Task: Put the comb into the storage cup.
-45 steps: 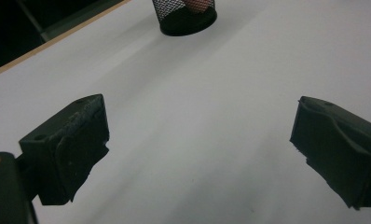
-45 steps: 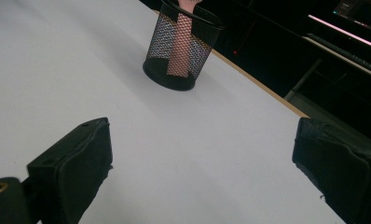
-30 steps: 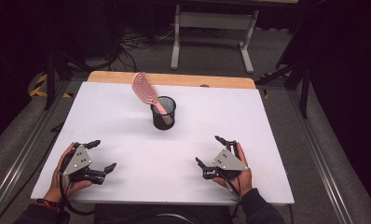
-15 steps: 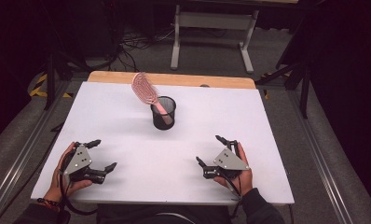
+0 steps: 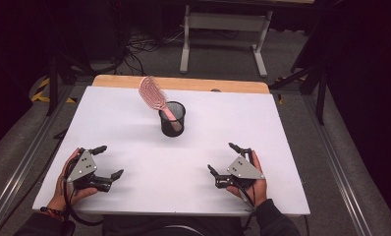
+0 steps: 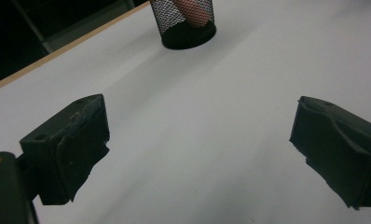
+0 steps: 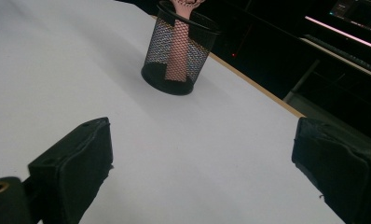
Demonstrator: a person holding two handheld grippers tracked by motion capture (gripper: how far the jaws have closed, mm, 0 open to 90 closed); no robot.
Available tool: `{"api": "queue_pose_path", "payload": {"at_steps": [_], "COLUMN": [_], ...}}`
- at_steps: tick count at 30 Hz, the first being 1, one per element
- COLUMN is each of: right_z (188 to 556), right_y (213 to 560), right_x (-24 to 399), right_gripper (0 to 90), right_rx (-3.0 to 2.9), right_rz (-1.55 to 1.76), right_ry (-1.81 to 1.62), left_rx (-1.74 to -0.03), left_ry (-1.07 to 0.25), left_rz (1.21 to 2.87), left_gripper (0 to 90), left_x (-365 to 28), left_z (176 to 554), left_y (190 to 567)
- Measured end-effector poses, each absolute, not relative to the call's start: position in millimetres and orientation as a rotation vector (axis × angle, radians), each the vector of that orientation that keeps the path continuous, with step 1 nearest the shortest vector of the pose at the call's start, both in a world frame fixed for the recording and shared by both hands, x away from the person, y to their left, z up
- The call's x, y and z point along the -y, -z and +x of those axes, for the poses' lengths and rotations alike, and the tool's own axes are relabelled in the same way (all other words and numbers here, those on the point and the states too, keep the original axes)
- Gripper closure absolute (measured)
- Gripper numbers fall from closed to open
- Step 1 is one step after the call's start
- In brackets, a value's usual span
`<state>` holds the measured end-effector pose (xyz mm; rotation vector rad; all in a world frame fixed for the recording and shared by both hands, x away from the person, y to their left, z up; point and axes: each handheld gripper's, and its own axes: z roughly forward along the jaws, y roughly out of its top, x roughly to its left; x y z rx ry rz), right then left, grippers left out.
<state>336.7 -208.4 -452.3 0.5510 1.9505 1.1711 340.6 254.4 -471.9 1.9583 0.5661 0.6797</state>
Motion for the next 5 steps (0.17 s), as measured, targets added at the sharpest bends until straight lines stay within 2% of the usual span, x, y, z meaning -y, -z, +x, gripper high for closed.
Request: {"api": "queue_pose_path", "payload": {"at_steps": [5], "right_z": [335.9], "right_y": [452.0], "right_x": [207.9], "right_gripper": [5.8], "right_rx": [-1.947], "right_rz": [0.547], "right_ry": [-1.174], "left_rx": [-0.56], "left_ry": [-0.687], "left_rz": [1.953], "left_gripper": [5.5], "left_x": [-252.6], "left_z": [338.8], "left_y": [469.8]}}
